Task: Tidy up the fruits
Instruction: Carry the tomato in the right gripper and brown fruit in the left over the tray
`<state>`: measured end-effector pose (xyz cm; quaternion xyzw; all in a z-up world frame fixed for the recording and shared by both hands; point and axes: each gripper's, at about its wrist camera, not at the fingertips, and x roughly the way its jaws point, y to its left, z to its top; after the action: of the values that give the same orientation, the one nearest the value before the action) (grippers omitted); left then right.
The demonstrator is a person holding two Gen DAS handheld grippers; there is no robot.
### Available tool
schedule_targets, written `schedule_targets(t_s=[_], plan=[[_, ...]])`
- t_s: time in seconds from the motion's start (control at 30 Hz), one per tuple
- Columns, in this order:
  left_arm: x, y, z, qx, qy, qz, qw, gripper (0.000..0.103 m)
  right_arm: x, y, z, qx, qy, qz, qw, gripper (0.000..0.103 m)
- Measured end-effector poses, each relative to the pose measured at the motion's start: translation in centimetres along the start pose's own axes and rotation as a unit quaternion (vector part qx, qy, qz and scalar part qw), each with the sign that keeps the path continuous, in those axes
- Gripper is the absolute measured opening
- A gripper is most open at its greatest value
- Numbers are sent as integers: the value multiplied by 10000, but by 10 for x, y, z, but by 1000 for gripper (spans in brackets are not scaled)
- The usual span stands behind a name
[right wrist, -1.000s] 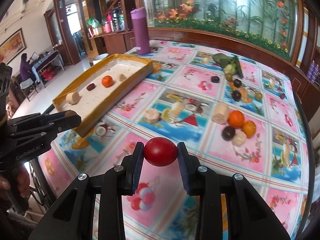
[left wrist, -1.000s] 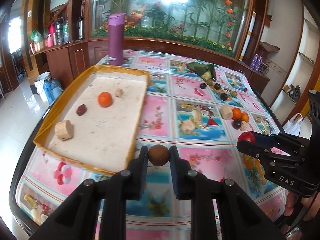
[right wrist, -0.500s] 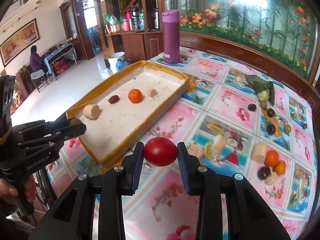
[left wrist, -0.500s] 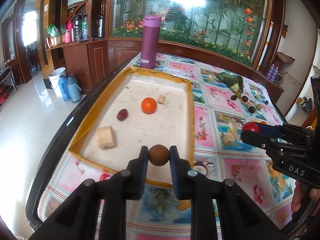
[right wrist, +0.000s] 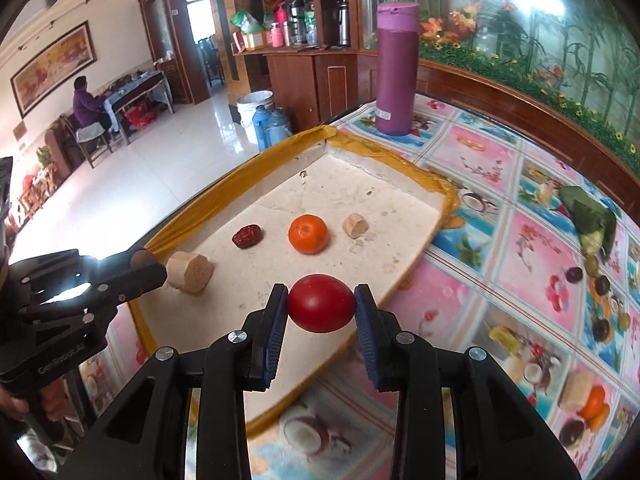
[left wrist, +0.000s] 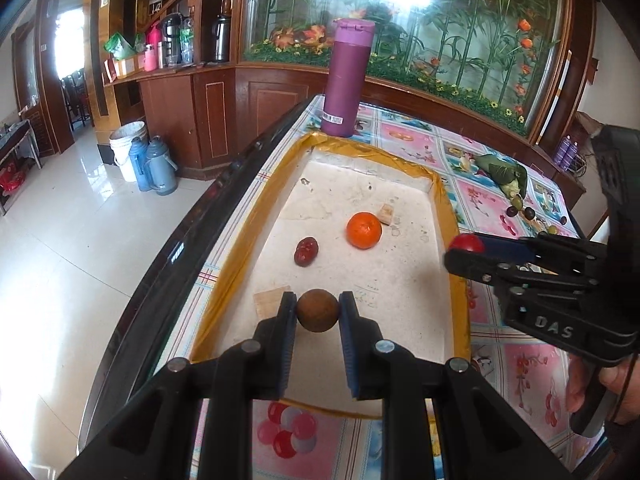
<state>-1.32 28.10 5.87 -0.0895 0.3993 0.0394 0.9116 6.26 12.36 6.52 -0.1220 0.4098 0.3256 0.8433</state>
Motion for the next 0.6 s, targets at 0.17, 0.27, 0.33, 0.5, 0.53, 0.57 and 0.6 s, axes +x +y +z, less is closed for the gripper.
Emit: schedule_targets(t_s=[0.17,0.27,0.33,0.5,0.53,0.57,0.6], plan=[[15,-10,3,145,137,-93,9998,24,29,-3,10,-91,217,-24,9997,32],[25,-14,4,192,223,-130,9995,24,43,-11,14,-20,340,-35,9994,32],[31,-16,6,195,279,-139,9993,24,51,-15,18,3,411,-15,9992,33],[44,-18,9,240,408,-101,9988,24,63,-16,18,-150,504,-105,9986,33],[46,-18,10,237,435,-103,9987,24,65,-16,18,-182,496,-132,9985,33],[48,-17,10,223,457,-85,9987,24,65,-15,19,-239,477,-147,9985,33],[51,-17,10,212,487,-89,9985,24,65,-14,19,-284,473,-150,9984,33]])
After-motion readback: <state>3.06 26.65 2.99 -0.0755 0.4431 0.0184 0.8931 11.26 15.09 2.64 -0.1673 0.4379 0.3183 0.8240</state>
